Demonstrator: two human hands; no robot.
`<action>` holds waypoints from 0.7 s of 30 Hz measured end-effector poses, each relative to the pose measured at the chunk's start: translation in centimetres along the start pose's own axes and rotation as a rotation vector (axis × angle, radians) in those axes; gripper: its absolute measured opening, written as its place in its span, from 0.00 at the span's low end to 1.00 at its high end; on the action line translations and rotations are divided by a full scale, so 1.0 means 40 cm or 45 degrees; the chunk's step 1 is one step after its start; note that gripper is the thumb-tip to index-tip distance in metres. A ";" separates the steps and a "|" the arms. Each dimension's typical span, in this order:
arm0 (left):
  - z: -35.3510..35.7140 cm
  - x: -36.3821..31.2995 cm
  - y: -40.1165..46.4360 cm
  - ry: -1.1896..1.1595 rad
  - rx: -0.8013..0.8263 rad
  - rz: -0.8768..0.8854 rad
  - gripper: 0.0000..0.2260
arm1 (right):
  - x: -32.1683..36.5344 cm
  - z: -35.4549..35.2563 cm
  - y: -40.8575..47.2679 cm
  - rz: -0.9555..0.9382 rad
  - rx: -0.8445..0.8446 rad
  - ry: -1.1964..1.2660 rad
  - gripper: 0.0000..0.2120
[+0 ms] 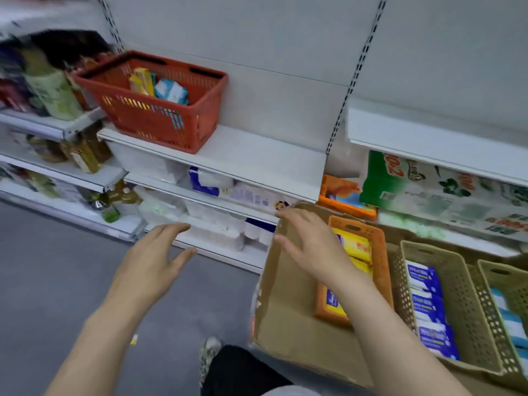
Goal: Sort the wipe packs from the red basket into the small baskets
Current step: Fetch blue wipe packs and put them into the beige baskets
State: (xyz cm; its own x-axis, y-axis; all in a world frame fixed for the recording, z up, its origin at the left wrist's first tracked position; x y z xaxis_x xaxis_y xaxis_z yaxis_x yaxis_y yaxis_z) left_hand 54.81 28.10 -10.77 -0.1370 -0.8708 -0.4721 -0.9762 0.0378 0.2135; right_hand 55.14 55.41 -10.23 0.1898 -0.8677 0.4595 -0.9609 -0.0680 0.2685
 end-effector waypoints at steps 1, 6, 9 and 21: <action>-0.017 0.039 0.044 0.004 -0.015 0.004 0.20 | 0.023 0.031 0.049 0.000 -0.002 0.007 0.21; -0.113 0.207 0.298 0.041 -0.109 0.055 0.18 | 0.133 0.171 0.335 -0.027 -0.037 0.067 0.21; -0.159 0.292 0.474 0.119 -0.044 0.092 0.19 | 0.198 0.223 0.513 0.005 -0.082 0.100 0.20; -0.178 0.558 1.063 -0.030 -0.079 0.155 0.19 | 0.357 0.378 1.081 0.072 -0.134 0.050 0.21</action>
State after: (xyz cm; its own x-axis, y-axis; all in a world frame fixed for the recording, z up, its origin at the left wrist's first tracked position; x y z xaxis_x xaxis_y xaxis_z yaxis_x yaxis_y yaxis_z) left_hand 11.46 6.78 -6.14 -0.2586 -0.8500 -0.4590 -0.9400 0.1119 0.3224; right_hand 13.25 32.63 -4.87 0.1454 -0.8485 0.5089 -0.9441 0.0347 0.3277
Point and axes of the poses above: each hand's wrist, its own y-axis towards the middle knuckle, its own z-axis out of the palm, x = y × z, the point moved 8 cm from there along y, towards the middle knuckle, and after that the axes turned 9 degrees about -x, right-handed, at the moved point
